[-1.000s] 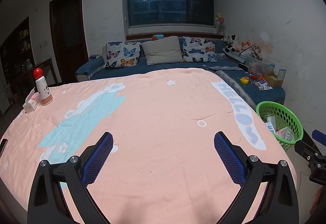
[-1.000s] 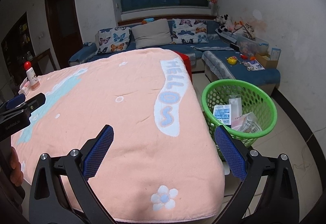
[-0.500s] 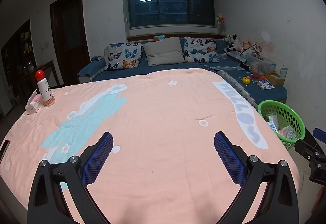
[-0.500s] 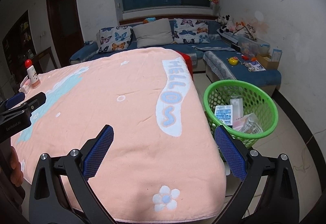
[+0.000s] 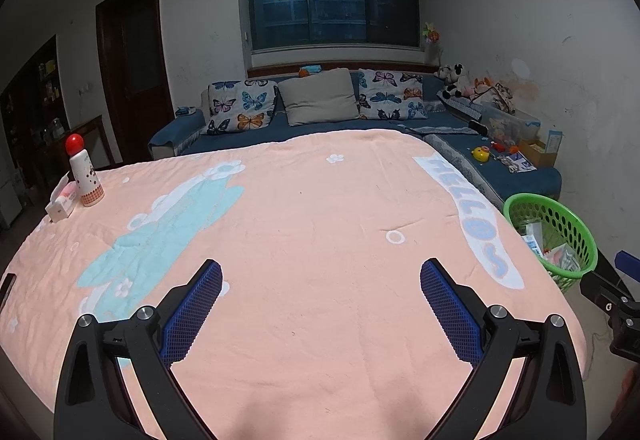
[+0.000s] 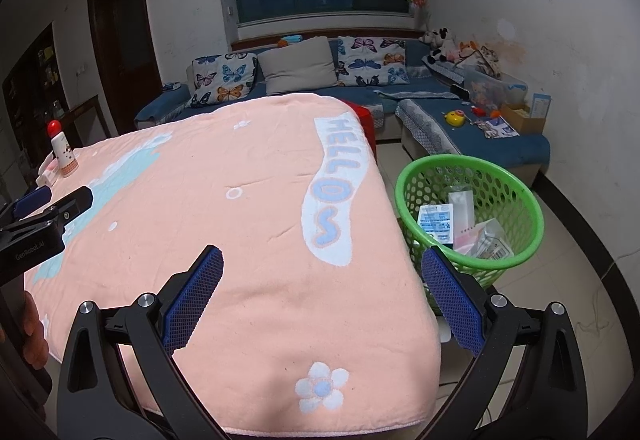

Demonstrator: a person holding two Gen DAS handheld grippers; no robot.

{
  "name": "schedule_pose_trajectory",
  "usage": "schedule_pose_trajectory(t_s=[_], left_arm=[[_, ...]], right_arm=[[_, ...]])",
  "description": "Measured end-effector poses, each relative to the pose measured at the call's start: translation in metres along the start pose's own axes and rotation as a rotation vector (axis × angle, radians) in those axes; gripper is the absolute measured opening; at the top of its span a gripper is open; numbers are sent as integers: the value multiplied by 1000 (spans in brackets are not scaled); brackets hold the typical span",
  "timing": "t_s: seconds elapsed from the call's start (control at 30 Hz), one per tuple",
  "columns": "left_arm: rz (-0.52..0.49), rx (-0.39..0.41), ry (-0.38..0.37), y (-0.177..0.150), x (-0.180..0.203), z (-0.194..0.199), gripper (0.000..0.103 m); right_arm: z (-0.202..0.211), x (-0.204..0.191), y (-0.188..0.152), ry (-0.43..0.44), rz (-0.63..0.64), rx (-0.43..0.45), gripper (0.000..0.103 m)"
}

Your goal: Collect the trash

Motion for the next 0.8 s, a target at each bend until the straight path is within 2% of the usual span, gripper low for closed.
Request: schedule_pose_trajectory(t_s=[0.8], left_arm=[[2, 2, -6, -3, 8, 2, 96]], right_arm=[[-4, 0, -3, 6, 1, -10, 98]])
Point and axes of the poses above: each gripper's, at about its wrist camera, not at the fingertips, and z roughly against the way its jaws point, x to its right, y to its top, the point moved 8 cm from there along -z, roughly the way its jaws point, and after that the axes turned 6 degrees about -x, right-handed, at the moved point
